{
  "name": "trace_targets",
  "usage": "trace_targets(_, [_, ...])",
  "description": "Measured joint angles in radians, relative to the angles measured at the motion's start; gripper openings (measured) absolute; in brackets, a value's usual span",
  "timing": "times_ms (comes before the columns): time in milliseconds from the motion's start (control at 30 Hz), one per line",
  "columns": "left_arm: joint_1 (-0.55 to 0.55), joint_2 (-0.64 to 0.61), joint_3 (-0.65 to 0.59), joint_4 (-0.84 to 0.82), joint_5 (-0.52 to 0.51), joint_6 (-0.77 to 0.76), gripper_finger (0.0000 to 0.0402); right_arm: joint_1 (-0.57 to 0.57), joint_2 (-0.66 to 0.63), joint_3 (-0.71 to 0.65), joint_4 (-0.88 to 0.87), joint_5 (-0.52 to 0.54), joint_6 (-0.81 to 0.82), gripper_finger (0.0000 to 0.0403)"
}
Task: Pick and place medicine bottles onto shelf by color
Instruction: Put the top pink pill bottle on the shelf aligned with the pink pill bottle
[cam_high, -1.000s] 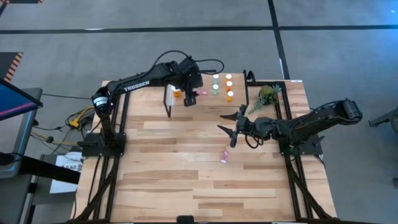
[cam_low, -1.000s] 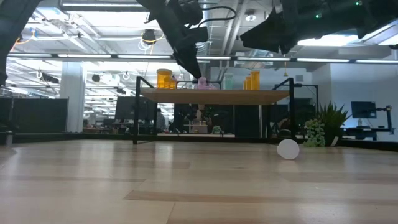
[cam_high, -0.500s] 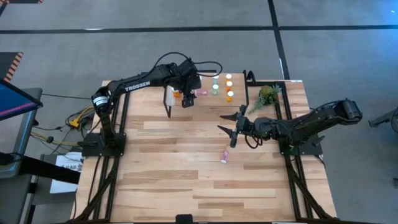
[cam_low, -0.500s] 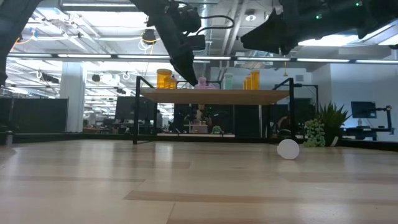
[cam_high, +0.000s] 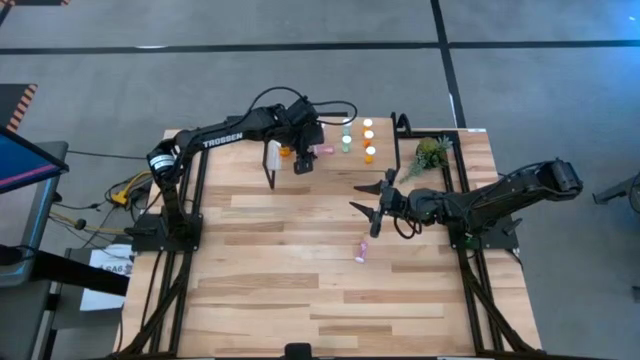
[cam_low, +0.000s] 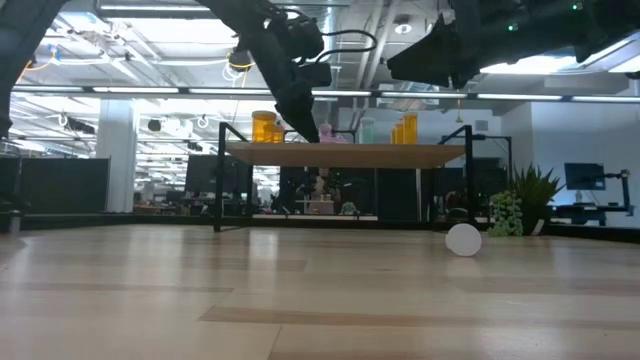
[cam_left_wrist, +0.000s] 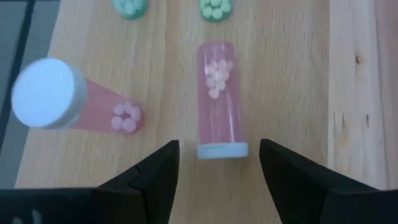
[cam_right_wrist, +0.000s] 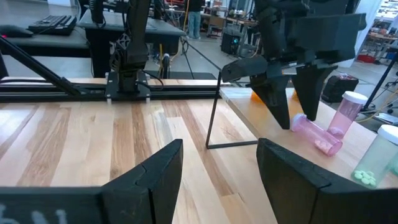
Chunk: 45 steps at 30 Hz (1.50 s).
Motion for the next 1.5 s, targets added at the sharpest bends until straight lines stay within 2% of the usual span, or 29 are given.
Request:
trace_targets(367, [0.0, 0.0, 0.0, 0.012, 0.027, 0.004, 0.0205, 0.0, 0.0, 0.0, -0.002, 0.0, 0.0, 0.0228])
trace_targets(733, [0.0, 0.0, 0.0, 0.0, 0.026, -0.001, 0.0125, 0.0, 0.0, 0.0, -0.002, 0.0, 0.0, 0.0228])
trace_targets(1000, [0.0, 0.0, 0.001, -0.002, 0.025, -0.002, 0.0105, 0.0, 0.0, 0.0, -0.002, 0.0, 0.0, 0.0228])
trace_targets(1267, [-0.01, 0.0, 0.065, -0.103, 0.023, -0.006, 0.0104, -0.002, 0.0, 0.0, -0.002, 0.0, 0.0, 0.0228])
trace_targets(1500, [-0.059, -0.003, 0.154, -0.279, 0.024, -0.021, 0.0104, -0.002, 0.0, 0.0, -0.001, 0.0, 0.0, 0.0228])
